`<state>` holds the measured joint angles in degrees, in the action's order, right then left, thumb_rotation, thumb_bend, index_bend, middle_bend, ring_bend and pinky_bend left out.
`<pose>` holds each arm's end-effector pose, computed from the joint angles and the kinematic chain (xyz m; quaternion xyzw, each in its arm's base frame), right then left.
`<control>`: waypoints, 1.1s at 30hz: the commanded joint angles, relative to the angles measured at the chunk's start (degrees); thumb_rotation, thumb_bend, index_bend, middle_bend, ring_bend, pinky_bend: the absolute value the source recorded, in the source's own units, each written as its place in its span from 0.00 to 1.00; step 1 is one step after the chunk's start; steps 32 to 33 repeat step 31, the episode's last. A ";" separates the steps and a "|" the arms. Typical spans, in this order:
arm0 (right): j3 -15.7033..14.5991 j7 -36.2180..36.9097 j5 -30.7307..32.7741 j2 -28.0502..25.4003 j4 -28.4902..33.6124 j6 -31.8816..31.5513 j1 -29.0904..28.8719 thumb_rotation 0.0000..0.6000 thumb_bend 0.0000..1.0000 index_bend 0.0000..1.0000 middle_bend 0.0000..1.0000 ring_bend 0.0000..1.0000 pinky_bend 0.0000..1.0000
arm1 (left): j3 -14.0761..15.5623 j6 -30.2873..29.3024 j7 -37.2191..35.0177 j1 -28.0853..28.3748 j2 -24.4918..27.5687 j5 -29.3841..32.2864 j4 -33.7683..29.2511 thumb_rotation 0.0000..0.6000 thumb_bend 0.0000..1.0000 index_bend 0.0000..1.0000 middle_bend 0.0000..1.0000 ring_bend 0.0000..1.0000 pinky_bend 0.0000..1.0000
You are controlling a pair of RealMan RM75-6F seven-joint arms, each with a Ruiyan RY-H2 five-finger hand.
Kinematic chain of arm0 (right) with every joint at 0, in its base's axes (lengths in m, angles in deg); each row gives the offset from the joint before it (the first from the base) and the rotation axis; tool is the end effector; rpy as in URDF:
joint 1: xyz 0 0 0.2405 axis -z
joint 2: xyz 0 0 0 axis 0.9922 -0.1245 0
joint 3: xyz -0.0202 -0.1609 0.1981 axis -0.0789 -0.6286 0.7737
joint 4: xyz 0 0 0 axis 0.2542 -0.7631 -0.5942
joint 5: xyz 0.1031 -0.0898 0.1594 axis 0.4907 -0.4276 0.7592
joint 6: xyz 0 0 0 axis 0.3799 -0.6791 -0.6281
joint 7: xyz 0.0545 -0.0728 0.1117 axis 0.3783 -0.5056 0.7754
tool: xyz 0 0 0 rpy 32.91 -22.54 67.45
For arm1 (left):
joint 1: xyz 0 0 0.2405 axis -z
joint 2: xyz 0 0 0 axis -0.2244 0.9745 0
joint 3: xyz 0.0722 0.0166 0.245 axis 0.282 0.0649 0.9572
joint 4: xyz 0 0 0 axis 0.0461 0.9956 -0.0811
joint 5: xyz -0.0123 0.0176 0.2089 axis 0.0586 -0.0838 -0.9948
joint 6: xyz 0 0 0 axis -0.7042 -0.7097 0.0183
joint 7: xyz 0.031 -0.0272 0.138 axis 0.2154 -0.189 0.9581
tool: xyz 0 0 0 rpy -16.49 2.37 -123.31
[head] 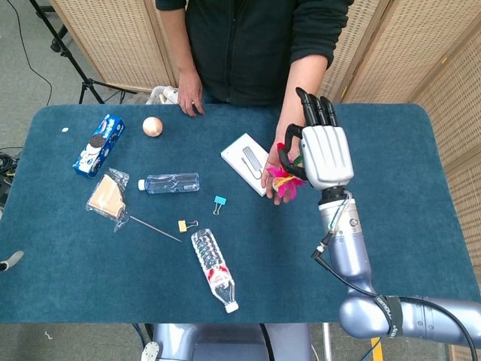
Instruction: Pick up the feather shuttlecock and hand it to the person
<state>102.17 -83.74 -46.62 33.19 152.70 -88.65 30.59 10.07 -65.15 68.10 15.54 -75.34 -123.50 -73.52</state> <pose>-0.0084 -0.3578 0.1515 0.5724 -0.3566 0.5287 0.5153 -0.3232 0.1796 0.2082 -0.5218 -0.4064 -0.4284 0.6157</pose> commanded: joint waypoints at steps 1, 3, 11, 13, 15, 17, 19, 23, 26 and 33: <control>-0.82 0.83 -0.62 0.01 -0.44 0.36 0.03 1.00 0.29 0.29 0.00 0.00 0.00 | -0.08 0.10 -0.28 -0.01 0.07 0.20 0.10 1.00 0.00 0.00 0.00 0.00 0.00; -0.97 1.67 -0.55 -0.53 -0.18 0.81 0.32 1.00 0.08 0.08 0.00 0.00 0.00 | -0.11 0.22 -0.44 0.02 0.13 0.29 0.17 1.00 0.00 0.00 0.00 0.00 0.00; -0.55 4.18 -4.50 -4.94 2.38 0.64 1.96 1.00 0.00 0.00 0.00 0.00 0.00 | -0.07 0.22 -0.33 0.05 0.10 0.16 0.17 1.00 0.00 0.00 0.00 0.00 0.00; -0.39 4.41 -5.56 -6.31 3.31 0.30 2.51 1.00 0.00 0.00 0.00 0.00 0.00 | -0.04 0.24 -0.25 0.07 0.06 0.12 0.16 1.00 0.00 0.00 0.00 0.00 0.00; -0.26 4.45 -7.91 -8.70 4.97 -1.07 3.87 1.00 0.00 0.00 0.00 0.00 0.00 | 0.06 0.20 -0.08 0.06 0.04 -0.05 0.13 1.00 0.00 0.00 0.00 0.00 0.00; -0.98 5.23 -10.02 -10.77 6.53 -1.69 5.74 1.00 0.00 0.00 0.00 0.00 0.00 | 0.09 0.05 -0.05 -0.01 0.03 -0.16 0.05 1.00 0.00 0.00 0.00 0.00 0.00; -2.12 6.56 -12.37 -12.59 7.51 -2.08 7.87 1.00 0.00 0.00 0.00 0.00 0.00 | 0.11 -0.19 -0.02 -0.09 0.02 -0.30 0.01 1.00 0.00 0.00 0.00 0.00 0.00; -8.83 12.65 -21.49 -16.43 7.47 -3.18 16.04 1.00 0.00 0.00 0.00 0.00 0.00 | 0.40 -0.66 0.34 -0.27 -0.06 -0.98 -0.15 1.00 0.00 0.00 0.00 0.00 0.00; -16.93 20.29 -35.80 -16.12 0.54 -6.93 23.56 1.00 0.00 0.00 0.00 0.00 0.00 | 0.57 -1.21 0.68 -0.45 -0.19 -1.52 -0.31 1.00 0.00 0.00 0.00 0.00 0.00; -26.94 31.59 -48.96 -10.55 -15.28 -13.02 32.32 1.00 0.00 0.00 0.00 0.00 0.00 | 0.82 -1.56 1.52 -0.53 -0.45 -2.10 -0.74 1.00 0.00 0.00 0.00 0.00 0.00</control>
